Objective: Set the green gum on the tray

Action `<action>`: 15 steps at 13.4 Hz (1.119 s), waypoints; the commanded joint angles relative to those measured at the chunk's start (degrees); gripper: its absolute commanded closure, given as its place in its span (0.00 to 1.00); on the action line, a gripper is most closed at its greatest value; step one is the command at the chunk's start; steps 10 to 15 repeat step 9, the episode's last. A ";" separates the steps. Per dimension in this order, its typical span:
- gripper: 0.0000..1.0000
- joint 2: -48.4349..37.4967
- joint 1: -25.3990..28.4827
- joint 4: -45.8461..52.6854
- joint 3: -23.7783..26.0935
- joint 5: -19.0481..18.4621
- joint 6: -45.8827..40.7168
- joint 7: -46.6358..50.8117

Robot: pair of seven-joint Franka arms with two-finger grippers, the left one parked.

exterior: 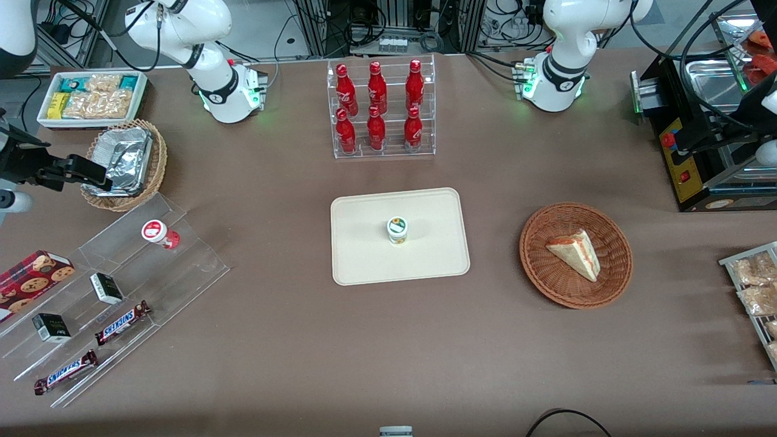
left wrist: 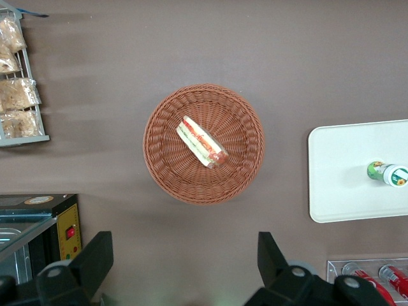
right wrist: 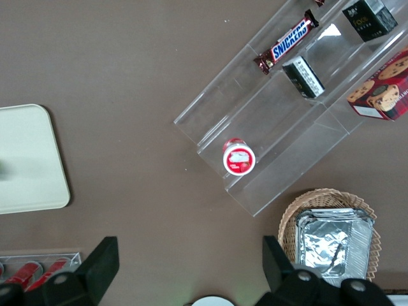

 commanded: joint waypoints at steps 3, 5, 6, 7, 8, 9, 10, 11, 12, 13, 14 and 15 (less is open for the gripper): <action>0.00 -1.26 -3.09 -0.41 1.10 -0.75 -0.84 -1.70; 0.00 -0.83 -4.15 0.38 1.10 -0.84 -0.76 -1.79; 0.00 -0.74 -4.59 0.38 1.10 -1.27 -0.58 -1.71; 0.00 -0.65 -4.68 0.38 1.10 -1.36 -0.67 -1.71; 0.00 -0.65 -4.68 0.38 1.19 -1.28 -0.67 -1.62; 0.00 -0.65 -4.59 0.38 1.27 -1.28 -0.67 -1.62; 0.00 -0.65 -4.59 0.38 1.27 -1.28 -0.67 -1.62; 0.00 -0.65 -4.59 0.38 1.27 -1.28 -0.67 -1.62; 0.00 -0.65 -4.59 0.38 1.27 -1.28 -0.67 -1.62; 0.00 -0.65 -4.59 0.38 1.27 -1.28 -0.67 -1.62; 0.00 -0.65 -4.59 0.38 1.27 -1.28 -0.67 -1.62; 0.00 -0.65 -4.59 0.38 1.27 -1.28 -0.67 -1.62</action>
